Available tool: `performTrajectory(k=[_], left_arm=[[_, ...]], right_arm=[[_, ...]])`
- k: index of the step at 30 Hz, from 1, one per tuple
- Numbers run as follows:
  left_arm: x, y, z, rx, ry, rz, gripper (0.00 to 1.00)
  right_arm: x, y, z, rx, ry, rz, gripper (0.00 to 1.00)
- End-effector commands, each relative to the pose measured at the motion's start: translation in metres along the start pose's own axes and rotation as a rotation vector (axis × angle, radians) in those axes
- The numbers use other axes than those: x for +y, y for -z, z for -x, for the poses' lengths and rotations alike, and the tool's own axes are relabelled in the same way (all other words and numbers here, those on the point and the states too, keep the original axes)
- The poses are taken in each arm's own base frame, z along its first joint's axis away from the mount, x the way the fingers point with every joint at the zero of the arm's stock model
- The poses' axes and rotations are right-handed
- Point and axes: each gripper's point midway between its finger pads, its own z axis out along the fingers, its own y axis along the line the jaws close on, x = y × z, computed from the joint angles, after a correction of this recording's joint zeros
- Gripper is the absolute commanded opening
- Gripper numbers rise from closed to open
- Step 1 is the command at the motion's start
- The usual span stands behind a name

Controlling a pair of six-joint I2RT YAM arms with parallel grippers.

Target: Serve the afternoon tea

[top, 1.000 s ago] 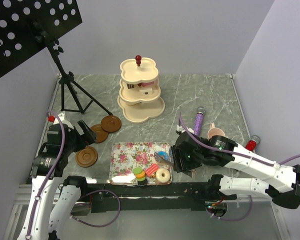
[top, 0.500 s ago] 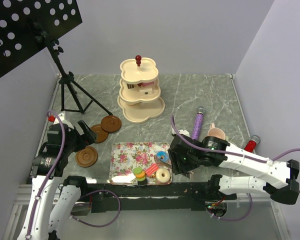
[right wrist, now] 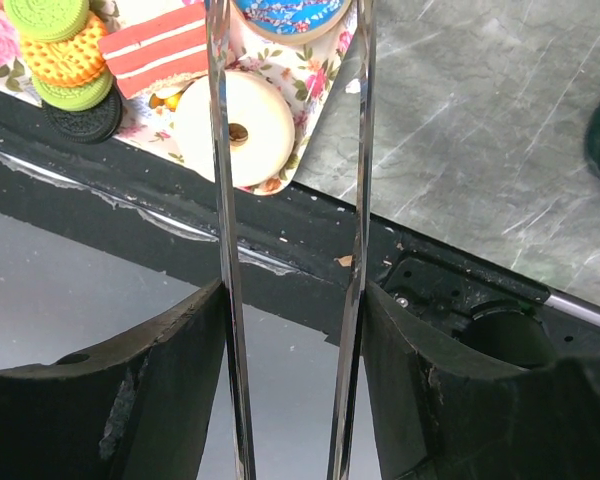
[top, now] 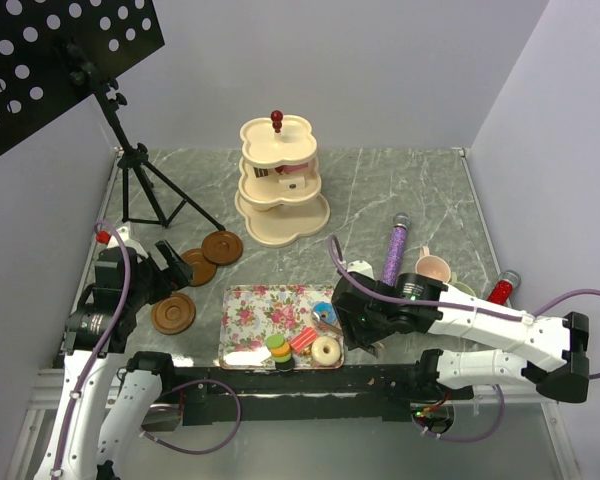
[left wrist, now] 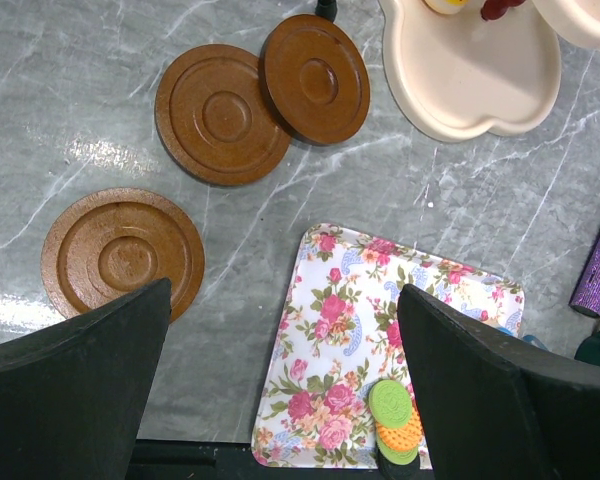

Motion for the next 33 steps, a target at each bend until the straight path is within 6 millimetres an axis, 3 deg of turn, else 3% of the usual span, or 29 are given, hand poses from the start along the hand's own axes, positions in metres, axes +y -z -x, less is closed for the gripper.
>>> performTrajectory(k=[1,8,20,28,33], left_arm=[[-0.002,-0.002,0.002,-0.004,0.012,-0.003,1.0],[-0.002,-0.002,0.002,-0.003,0.013,-0.002,1.0],[-0.002,-0.002,0.001,-0.002,0.021,-0.001,1.0],[-0.001,-0.002,0.001,0.002,0.022,0.001,1.0],[-0.001,-0.002,0.001,0.002,0.019,0.001,1.0]], right_arm=[[0.003,0.001,0.007,-0.032,0.014,0.0,0.61],[0.007,0.0,0.01,-0.036,0.038,0.015,0.59],[0.006,0.003,0.016,-0.061,0.07,0.013,0.42],[0.006,0.013,0.044,-0.135,0.058,0.041,0.35],[-0.009,0.023,0.072,-0.204,0.019,0.043,0.35]])
